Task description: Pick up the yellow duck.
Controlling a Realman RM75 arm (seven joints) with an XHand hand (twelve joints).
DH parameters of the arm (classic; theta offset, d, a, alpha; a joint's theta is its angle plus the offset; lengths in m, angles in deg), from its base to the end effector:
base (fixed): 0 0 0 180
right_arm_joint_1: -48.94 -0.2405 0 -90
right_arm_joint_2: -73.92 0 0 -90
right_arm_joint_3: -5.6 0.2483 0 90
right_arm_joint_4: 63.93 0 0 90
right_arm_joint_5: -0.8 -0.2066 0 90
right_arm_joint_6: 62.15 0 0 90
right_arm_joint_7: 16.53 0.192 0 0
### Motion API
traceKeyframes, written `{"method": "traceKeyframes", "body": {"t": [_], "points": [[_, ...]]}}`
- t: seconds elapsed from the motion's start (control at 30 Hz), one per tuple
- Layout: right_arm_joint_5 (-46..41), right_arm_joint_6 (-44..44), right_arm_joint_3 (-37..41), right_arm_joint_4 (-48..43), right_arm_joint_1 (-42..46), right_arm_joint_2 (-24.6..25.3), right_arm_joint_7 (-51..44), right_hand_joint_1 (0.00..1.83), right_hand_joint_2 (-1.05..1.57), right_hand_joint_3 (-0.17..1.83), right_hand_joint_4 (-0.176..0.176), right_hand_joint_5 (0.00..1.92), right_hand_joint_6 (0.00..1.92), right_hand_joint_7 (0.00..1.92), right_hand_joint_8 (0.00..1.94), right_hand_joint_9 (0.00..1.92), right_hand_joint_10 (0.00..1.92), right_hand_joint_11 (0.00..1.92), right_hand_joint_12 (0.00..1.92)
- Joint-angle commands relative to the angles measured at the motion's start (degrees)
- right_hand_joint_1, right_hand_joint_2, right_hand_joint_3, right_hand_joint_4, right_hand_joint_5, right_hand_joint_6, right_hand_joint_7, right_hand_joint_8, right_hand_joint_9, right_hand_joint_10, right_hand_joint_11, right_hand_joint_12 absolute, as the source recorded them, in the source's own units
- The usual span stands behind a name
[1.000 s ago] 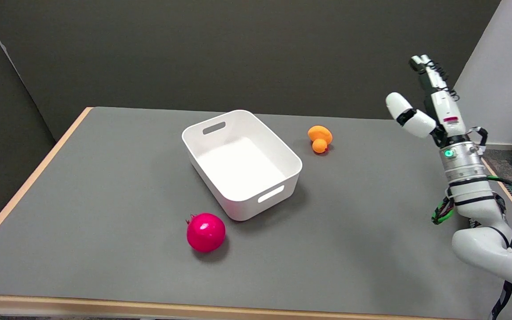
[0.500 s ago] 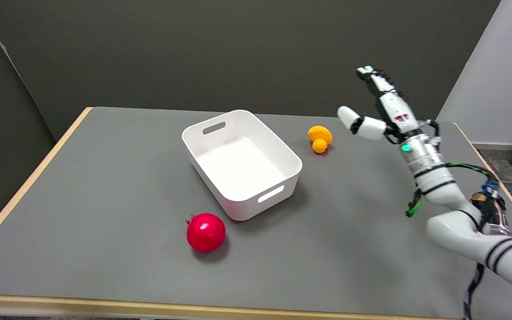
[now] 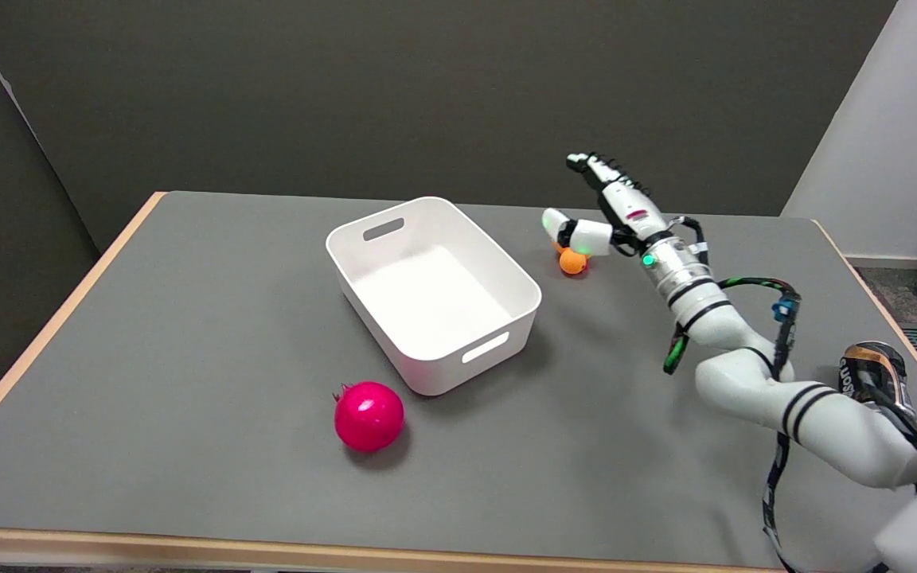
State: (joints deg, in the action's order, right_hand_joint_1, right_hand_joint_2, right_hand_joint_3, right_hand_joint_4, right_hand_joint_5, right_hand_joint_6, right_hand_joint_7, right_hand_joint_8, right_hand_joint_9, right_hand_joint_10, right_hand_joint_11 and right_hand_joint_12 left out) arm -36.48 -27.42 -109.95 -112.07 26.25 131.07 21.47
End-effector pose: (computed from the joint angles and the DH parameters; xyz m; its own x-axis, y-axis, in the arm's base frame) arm -0.2462 -0.4561 0.4028 0.8278 0.1678 0.5353 -0.5344 -0.0545 0.8435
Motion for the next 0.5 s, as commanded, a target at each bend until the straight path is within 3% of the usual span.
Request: {"method": "traceKeyframes", "body": {"t": [0.03, 0.3, 0.4, 0.5], "points": [[0.76, -5.45, -7.09, 15.54, -9.42, 5.92, 0.01, 0.37, 0.6, 0.94, -0.059, 0.06, 0.36, 0.06, 0.23, 0.01, 0.18, 0.0, 0.52], [0.76, -4.9, -7.32, 17.52, -10.53, 6.25, 0.01, 0.4, 0.62, 0.97, -0.051, 0.06, 0.35, 0.09, 0.27, 0.04, 0.2, 0.0, 0.58], [1.16, -4.81, -7.17, 17.53, -10.61, 6.25, -0.24, 0.44, 0.68, 0.86, -0.044, 0.1, 0.32, 0.14, 0.24, 0.0, 0.37, 0.0, 0.62], [1.16, -4.74, -7.34, 17.54, -10.69, 6.32, -0.47, 0.46, 0.68, 0.88, -0.04, 0.12, 0.33, 0.14, 0.24, 0.0, 0.39, 0.0, 0.65]]}}
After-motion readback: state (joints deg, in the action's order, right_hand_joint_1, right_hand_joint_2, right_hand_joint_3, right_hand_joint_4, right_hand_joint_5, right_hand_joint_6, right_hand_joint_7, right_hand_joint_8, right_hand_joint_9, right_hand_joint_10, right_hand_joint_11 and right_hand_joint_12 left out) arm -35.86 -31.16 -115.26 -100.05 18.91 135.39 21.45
